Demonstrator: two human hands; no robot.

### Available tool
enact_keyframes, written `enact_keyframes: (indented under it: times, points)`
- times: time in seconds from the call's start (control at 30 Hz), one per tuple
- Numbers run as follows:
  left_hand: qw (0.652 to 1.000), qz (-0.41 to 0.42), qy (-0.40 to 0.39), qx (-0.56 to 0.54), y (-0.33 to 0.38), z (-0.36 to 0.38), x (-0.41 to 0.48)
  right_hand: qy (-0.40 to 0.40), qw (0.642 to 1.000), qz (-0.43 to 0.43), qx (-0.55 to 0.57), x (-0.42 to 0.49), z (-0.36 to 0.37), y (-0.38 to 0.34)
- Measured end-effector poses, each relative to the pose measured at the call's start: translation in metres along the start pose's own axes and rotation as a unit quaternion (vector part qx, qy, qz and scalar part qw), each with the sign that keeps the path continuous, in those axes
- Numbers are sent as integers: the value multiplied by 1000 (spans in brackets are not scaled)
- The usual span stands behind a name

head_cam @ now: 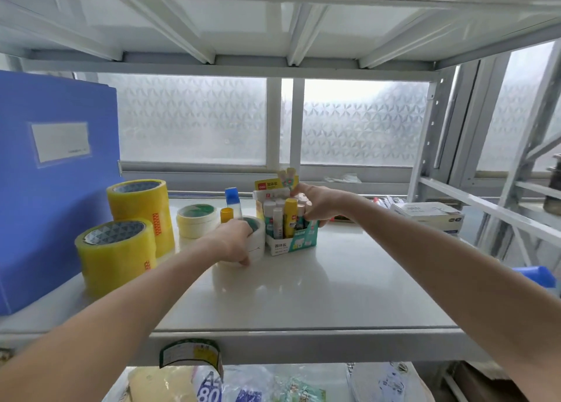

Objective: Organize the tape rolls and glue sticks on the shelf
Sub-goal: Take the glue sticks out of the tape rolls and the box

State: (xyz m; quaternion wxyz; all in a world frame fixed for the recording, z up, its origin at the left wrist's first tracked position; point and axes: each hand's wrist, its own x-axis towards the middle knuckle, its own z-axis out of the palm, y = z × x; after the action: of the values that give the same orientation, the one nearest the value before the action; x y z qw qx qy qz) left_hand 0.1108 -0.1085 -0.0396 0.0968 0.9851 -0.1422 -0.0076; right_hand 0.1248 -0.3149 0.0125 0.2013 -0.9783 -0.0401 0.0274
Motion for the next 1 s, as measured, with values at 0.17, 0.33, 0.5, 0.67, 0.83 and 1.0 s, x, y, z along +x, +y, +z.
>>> enact_keyframes:
  times: [0.17, 0.33, 0.5, 0.67, 0.83, 1.0]
  points:
    - [998, 50, -21, -21, 41, 8, 9, 8, 999, 36, -30, -25, -20, 43]
    - [994, 102, -24, -27, 79, 16, 13, 8, 992, 61, -106, -48, -41, 79]
    - [991, 132, -14, -24, 107, 25, 20, 4, 988, 85, -127, -62, -54, 105]
    - [988, 147, 0, -40, 128, 32, 26, 18, 983, 102, -153, -65, -60, 122]
    - [987, 159, 9, -29, 137, 35, 34, 13, 984, 104, -144, -66, -64, 131]
    - [985, 169, -1, -26, 148, 37, 43, 6, 982, 121, -142, -64, -68, 139]
